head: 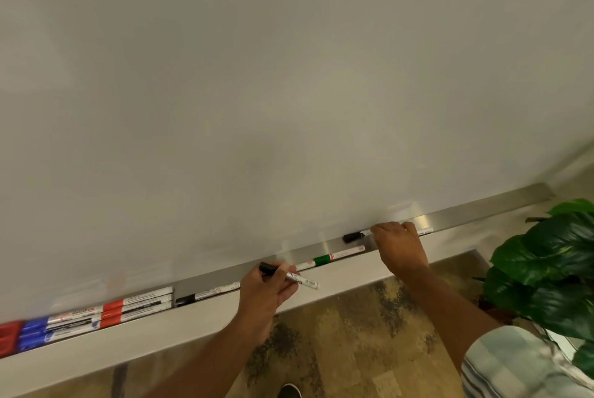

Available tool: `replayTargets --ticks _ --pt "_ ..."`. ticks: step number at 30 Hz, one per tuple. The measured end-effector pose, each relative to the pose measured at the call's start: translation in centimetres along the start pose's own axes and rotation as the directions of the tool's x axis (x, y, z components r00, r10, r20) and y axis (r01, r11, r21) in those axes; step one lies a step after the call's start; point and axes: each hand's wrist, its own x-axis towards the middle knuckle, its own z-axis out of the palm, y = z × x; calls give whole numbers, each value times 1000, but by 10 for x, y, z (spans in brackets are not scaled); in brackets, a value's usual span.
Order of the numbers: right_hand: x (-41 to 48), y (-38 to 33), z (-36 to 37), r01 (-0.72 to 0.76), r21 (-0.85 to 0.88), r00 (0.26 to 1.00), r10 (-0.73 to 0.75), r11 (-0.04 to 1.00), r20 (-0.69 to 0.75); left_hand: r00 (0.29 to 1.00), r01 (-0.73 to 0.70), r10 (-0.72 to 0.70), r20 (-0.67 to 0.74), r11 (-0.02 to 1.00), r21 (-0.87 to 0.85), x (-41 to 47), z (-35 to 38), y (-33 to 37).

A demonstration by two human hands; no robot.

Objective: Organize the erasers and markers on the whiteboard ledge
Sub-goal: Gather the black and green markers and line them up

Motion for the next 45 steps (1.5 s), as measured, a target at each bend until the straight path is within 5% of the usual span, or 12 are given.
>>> replayTargets --ticks 20,28,34,38,45 --pt "16 -7 16 112 -105 992 -105 988 74 999 24 -22 -32 998 66 -13 -11 -3" --pt "7 -18 17 31 34 975 -22 999 -223 1000 16 -15 -5 996 89 -13 -6 -1" --pt "-9 -81 -6 146 218 929 -59 965 -364 1000 22 -23 8 997 78 -13 1 -1" --pt "-22 -127 -27 225 398 934 -80 889 -349 1000 18 -18 16 999 36 -11 -2 2" --pt "-38 -168 -34 206 800 978 -123 564 -166 999 5 -4 37 999 -42 -13 -16 12"
